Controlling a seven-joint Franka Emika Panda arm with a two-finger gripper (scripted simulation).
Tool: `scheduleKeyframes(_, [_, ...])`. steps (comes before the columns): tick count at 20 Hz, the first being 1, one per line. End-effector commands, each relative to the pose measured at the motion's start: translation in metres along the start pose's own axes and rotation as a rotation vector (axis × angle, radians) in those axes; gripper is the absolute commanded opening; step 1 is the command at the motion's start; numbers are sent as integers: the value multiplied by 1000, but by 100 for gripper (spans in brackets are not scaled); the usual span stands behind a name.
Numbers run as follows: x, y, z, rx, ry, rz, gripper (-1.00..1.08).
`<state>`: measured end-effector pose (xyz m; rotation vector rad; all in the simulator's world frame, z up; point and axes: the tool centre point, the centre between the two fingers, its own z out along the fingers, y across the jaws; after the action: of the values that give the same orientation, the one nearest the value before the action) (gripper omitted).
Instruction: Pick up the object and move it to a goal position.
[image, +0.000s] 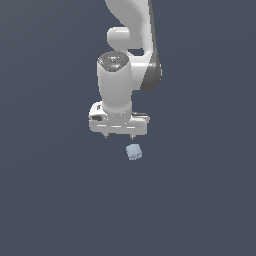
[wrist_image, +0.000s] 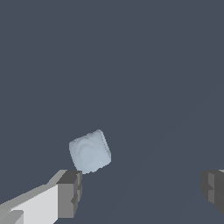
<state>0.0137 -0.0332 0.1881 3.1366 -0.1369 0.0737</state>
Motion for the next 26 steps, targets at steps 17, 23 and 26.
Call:
scheduleKeyframes(17, [0, -16, 2, 22, -10, -51, 100])
scheduleKeyframes(23, [-6, -28, 29, 14, -20, -143, 100])
scheduleKeyframes(26, [-11, -39, 51, 10, -29, -219, 100])
